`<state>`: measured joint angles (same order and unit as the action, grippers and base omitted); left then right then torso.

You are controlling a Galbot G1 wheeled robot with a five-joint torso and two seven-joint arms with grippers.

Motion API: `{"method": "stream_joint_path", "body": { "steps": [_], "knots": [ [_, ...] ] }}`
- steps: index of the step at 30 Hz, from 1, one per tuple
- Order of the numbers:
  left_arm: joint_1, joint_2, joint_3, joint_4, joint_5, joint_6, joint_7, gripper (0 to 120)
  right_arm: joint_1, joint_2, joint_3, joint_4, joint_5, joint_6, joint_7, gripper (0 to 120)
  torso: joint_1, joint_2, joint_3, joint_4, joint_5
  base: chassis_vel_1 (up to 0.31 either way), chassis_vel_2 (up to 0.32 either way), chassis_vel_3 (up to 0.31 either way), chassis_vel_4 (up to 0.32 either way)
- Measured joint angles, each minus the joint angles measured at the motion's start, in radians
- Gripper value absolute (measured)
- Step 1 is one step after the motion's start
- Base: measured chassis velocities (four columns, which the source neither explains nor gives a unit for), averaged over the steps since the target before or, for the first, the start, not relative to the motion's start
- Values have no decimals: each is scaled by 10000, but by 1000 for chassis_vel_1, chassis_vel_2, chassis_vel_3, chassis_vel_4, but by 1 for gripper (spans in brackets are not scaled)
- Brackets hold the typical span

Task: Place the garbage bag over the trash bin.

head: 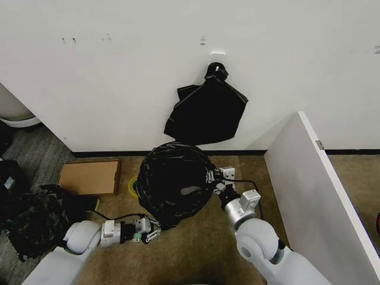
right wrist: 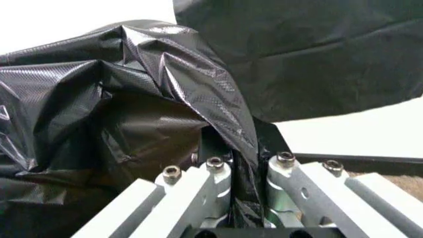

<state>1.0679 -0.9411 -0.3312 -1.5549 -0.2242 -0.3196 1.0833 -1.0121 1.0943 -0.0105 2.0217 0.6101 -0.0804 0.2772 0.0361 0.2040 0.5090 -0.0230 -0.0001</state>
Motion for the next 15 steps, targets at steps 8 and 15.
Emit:
{"method": "stream_joint_path", "body": {
  "steps": [8,15],
  "knots": [
    [-54,36,-125,371,-62,-276,74,0,-67,-107,192,-256,53,411,-391,2,0,0,0,-1,0,0,0,0,0],
    [100,120,-141,604,-993,-665,714,14,-3,-1,227,-557,-44,736,-402,2,0,0,0,2,0,0,0,0,0]
  ]
}}
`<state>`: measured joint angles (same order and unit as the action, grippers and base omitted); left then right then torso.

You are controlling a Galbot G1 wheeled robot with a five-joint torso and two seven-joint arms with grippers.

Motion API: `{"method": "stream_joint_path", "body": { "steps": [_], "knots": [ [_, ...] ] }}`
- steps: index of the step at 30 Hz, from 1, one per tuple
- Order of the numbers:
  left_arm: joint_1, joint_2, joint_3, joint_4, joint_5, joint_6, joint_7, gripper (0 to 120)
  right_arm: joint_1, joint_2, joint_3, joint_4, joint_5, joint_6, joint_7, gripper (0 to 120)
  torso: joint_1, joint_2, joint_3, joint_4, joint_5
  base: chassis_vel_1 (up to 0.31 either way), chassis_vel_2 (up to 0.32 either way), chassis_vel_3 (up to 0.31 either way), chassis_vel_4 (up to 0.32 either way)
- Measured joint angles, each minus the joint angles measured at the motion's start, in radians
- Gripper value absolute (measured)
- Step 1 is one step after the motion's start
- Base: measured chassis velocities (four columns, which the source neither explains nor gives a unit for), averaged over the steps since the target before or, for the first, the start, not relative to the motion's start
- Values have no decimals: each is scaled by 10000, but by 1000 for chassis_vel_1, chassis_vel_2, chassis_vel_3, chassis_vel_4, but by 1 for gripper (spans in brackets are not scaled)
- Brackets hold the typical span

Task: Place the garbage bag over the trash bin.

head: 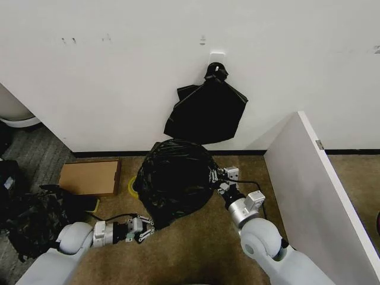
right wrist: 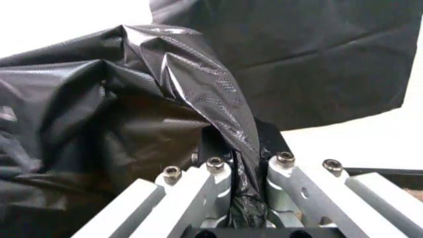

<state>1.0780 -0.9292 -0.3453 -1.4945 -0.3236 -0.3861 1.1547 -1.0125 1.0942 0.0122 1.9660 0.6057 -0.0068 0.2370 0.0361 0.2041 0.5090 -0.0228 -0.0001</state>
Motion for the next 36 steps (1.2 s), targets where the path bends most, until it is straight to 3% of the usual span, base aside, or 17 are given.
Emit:
{"method": "stream_joint_path", "body": {
  "steps": [1,3,5,8,10,11,12,15,16,22,23,27,36],
  "knots": [
    [3,1,-2,6,-58,-12,63,14,5,4,1,-13,-5,12,0,2,0,0,0,1,-1,0,0,0,0],
    [41,-18,-30,30,-698,-98,1041,29,119,117,4,-444,-198,360,-91,2,0,0,0,0,2,0,0,0,0],
    [57,-36,-38,31,-825,-94,1336,32,144,136,15,-563,-244,475,-144,2,0,0,0,0,0,0,0,0,0],
    [70,-127,-154,80,-1518,85,2828,46,217,174,121,-1196,-365,1243,-689,2,0,0,0,-2,3,0,0,0,0],
    [76,-205,-315,176,-2803,329,3357,51,212,134,267,-1735,-365,1998,-1511,2,0,0,0,0,-1,0,0,0,0],
    [88,-239,-419,242,-3785,500,3209,57,179,93,381,-1995,-359,2392,-1979,2,0,0,-1,-1,2,0,0,0,0],
    [88,-239,-419,242,-3785,500,3209,57,179,93,381,-1995,-359,2392,-1979,2,0,0,-1,-1,2,0,0,0,0],
    [318,-377,-959,613,-6531,877,1512,69,98,22,654,-2615,-234,3667,-3618,2,0,0,-1,0,0,0,0,0,0],
    [329,-377,-1064,737,-6778,955,1450,74,87,17,695,-2681,-226,3930,-3940,2,0,0,-1,0,-1,0,0,0,0],
    [289,-340,-1352,1013,-7420,1491,1626,91,48,-41,818,-2782,-580,4655,-4723,2,0,0,-1,0,-1,0,0,0,0],
    [210,-318,-1383,1009,-7966,1813,1528,98,19,-90,861,-2782,-1011,4915,-4978,2,0,0,-1,-2,2,0,0,0,0],
    [-32,-284,-1243,923,-8882,2343,1052,98,-57,-167,907,-2766,-2086,5318,-5215,2,0,0,-1,-3,3,0,0,0,0],
    [-256,-329,-824,578,-8494,2890,963,93,-122,-155,884,-2577,-3097,5501,-5216,2,0,0,-1,-2,0,0,0,0,0]
  ]
}}
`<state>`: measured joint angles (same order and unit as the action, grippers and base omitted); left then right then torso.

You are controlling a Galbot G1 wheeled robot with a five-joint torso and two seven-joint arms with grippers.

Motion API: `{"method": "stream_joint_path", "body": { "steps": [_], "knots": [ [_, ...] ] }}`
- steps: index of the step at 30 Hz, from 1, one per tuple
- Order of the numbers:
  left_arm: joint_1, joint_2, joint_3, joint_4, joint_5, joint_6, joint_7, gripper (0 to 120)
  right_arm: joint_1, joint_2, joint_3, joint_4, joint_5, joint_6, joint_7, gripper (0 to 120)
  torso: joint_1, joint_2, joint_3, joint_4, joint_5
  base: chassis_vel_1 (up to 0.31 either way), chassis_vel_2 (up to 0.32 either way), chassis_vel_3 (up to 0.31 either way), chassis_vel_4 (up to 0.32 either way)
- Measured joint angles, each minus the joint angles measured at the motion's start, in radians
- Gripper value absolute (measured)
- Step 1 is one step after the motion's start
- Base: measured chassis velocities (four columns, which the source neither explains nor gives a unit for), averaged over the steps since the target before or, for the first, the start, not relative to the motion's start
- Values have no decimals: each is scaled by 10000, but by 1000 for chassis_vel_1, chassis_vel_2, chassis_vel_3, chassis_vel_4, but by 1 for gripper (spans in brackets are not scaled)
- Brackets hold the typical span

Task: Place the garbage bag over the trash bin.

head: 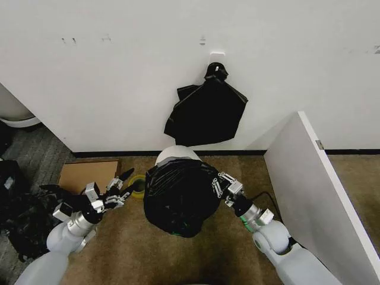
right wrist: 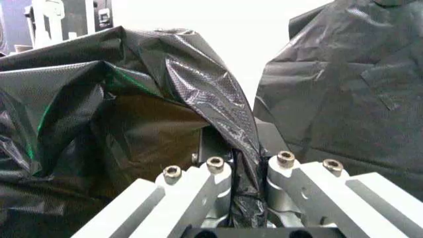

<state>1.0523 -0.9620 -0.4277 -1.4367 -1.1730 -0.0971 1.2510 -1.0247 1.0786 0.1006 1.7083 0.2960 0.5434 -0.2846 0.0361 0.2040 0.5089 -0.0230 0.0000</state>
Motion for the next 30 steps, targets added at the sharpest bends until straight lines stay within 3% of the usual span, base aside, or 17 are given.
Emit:
{"method": "stream_joint_path", "body": {
  "steps": [2,7,13,22,26,30],
  "knots": [
    [-20,0,23,-6,78,12,-6,91,0,2,-8,10,-23,5,3,2,0,0,0,0,0,0,0,0,0],
    [-76,8,63,-30,517,114,-30,68,8,23,-116,147,-107,9,11,2,0,0,0,1,0,0,0,0,0],
    [-90,16,66,-16,558,178,1,50,6,18,-169,279,-142,5,-3,2,0,0,0,0,0,0,0,0,0],
    [-53,122,-123,20,-157,570,525,16,-10,-36,-182,356,-153,-26,-16,2,0,0,0,0,0,0,0,0,0],
    [-59,159,-148,70,-185,564,528,23,-10,-45,-182,341,-149,-26,-33,2,0,0,1,2,0,0,0,0,0],
    [-106,167,-132,97,-185,542,513,42,-12,-34,-192,347,-146,-30,-35,2,0,0,0,0,0,0,0,0,0]
  ]
}}
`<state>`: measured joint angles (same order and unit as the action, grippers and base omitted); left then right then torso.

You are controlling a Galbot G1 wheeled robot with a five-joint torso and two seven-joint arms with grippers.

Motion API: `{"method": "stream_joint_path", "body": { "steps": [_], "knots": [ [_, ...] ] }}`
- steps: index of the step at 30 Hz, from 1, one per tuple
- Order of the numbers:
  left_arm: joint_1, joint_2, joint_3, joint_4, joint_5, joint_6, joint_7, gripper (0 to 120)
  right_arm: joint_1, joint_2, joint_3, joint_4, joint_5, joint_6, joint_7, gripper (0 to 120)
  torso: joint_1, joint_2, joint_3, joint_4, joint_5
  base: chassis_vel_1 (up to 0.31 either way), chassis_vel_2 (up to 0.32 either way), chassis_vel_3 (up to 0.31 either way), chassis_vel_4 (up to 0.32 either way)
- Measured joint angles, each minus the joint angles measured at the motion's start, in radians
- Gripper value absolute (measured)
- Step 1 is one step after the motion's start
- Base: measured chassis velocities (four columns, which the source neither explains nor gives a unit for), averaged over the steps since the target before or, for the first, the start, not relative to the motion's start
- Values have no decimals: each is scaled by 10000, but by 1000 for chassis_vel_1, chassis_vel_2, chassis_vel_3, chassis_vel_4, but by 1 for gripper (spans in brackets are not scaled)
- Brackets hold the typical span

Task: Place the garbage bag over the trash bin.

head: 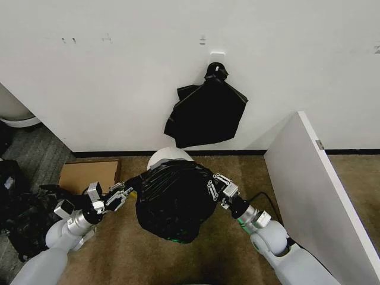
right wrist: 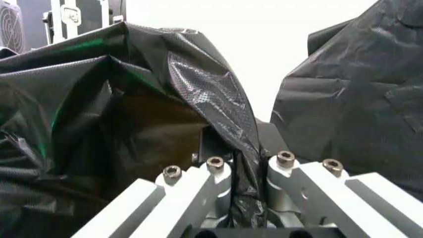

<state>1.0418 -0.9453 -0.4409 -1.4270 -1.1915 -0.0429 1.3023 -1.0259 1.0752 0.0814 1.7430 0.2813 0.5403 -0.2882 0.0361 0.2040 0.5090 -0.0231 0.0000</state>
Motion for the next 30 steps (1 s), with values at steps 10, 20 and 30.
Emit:
{"method": "stream_joint_path", "body": {
  "steps": [10,20,30],
  "knots": [
    [-26,-106,130,2,88,11,30,77,-25,-2,-22,44,-11,-6,-21,2,0,0,0,0,0,0,0,0,0],
    [-40,-115,107,-6,-53,207,252,46,-35,4,-36,80,-35,-11,-27,1,0,0,0,1,0,0,0,0,0],
    [-53,-114,-26,98,-340,305,377,8,-50,-2,-52,70,-49,-11,-41,1,0,0,0,0,0,0,0,0,0]
  ]
}}
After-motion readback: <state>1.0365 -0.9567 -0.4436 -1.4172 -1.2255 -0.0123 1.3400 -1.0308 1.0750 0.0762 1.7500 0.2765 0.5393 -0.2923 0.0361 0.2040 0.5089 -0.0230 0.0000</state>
